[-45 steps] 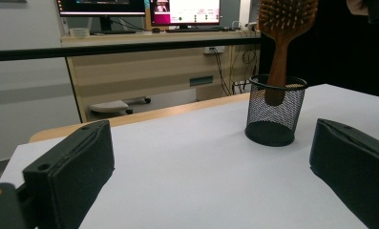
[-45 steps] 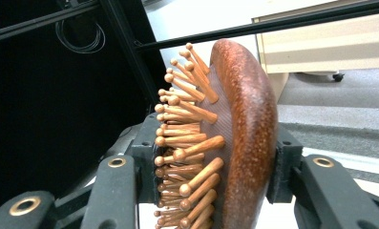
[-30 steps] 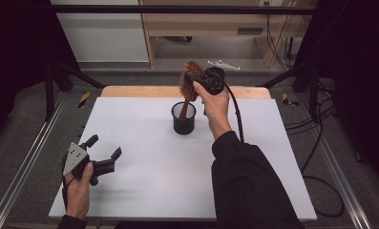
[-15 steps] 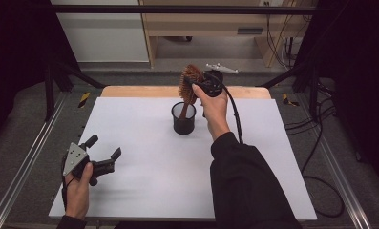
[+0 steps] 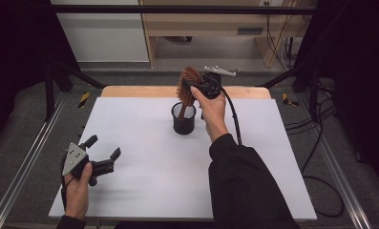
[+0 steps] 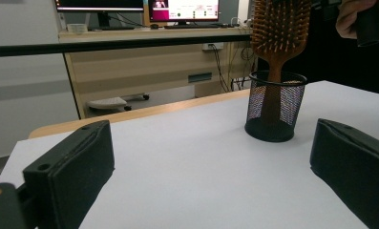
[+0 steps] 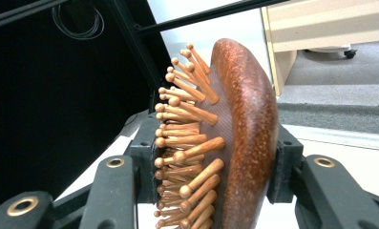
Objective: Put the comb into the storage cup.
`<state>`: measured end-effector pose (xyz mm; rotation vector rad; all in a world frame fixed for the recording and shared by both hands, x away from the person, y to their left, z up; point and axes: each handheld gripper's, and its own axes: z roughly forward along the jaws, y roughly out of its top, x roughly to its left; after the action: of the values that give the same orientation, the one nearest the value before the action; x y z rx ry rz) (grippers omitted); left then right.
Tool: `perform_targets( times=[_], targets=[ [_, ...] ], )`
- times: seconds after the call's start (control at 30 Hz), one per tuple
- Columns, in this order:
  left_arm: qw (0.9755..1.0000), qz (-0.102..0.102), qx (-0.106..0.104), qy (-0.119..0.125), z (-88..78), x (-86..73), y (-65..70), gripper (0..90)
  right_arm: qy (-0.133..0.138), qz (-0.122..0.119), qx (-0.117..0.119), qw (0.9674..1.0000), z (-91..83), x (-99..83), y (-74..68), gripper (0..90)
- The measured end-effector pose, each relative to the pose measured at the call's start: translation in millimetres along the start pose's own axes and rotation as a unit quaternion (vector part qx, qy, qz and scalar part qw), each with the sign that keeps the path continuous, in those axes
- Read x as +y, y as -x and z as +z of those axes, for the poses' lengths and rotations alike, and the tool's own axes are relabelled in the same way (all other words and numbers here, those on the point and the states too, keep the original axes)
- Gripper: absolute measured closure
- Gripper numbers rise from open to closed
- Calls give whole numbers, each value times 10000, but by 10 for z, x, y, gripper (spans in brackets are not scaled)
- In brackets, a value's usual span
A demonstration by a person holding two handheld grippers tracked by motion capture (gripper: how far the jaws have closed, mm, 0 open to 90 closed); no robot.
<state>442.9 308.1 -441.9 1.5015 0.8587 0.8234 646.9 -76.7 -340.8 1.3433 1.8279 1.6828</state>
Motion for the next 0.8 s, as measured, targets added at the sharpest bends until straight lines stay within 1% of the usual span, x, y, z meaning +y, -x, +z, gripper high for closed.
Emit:
perform_targets(
  times=[0.1,0.53,0.63,0.8],
  targets=[
    [10000,-8,14,11,-10,3,-8,12,-23,-43,6,10000,10,-12,-10,504],
    [10000,-19,23,-1,-21,1,-24,13,-133,-27,18,9999,72,-86,-24,503],
    [10000,-14,24,-5,-18,0,-22,13,-112,15,6,9999,72,-92,-6,502],
    [10000,-11,17,-10,-20,-3,-22,13,-113,-5,15,9999,77,-92,13,497]
  ],
)
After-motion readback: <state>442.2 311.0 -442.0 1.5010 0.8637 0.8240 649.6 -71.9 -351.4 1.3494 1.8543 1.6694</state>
